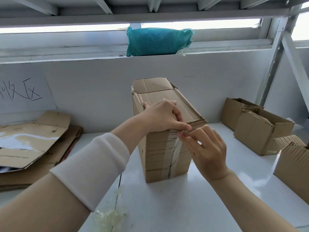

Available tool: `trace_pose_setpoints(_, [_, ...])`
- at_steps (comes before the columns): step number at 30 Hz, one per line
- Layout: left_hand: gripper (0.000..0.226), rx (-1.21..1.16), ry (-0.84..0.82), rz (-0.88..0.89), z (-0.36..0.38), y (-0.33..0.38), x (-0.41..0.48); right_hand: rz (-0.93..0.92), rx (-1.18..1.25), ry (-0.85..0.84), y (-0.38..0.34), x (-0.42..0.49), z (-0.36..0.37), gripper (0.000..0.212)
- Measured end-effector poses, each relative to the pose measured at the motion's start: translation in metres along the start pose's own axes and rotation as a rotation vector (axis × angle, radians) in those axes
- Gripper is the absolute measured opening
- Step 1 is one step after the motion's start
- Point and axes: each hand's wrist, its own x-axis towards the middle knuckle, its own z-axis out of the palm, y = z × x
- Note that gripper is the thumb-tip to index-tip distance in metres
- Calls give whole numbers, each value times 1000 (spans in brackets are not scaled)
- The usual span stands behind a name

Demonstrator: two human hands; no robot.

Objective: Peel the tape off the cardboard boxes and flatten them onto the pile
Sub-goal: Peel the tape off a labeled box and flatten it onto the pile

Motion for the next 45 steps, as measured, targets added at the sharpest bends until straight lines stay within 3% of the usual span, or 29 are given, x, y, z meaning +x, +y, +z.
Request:
trace_pose_setpoints(5, [26,-28,-11,39,4,1,3,10,-28,-1,-1,-4,2,28])
trace_pose_setpoints(8, [19,-68,83,-2,-1,-11,6,-73,39,-228,-2,-48,-1,17])
trace_pose_setpoints(10, [22,-55,111,-19,-2,-20,7,0,126,-407,-3,-88,-4,14])
trace_pose_setpoints(12, [28,-16,71,-9,1,-23,4,319,250,-505,-5,-102,-7,16])
trace_pose_setpoints(14, [28,99,45,37,7,-22,2,711,354,-525,-14,-92,-6,40])
trace_pose_setpoints(17, [23,158,169,70,12,-22,0,1193,447,-459,-34,-69,0,45])
trace_pose_setpoints(20, [22,69,332,34,2,-31,-7,1467,503,-425,-34,-70,2,39])
trace_pose_setpoints(24, [17,-156,685,-122,-25,-58,-32,1660,379,-195,-15,-77,-6,15])
trace_pose_setpoints(27, [17,-196,848,-244,-27,-68,-58,1519,373,-99,-20,-52,-10,15])
trace_pose_setpoints(31, [14,-335,989,-351,-7,-67,-83,1176,297,-150,-51,-4,-5,61])
trace_pose_setpoints(33, [15,-359,1031,-356,3,-64,-93,1061,237,-229,-65,10,4,71])
trace_pose_setpoints(35, [15,-370,1053,-341,12,-58,-102,1026,204,-251,-73,19,13,59])
trace_pose_setpoints(39, [15,-393,1123,-391,11,-63,-117,998,169,-219,-58,14,19,9])
trace_pose_setpoints(41, [16,-394,1144,-420,8,-71,-122,1101,195,-185,-44,9,15,14])
trace_pose_setpoints(45, [15,-399,1153,-424,9,-72,-127,1132,200,-121,-43,9,11,19])
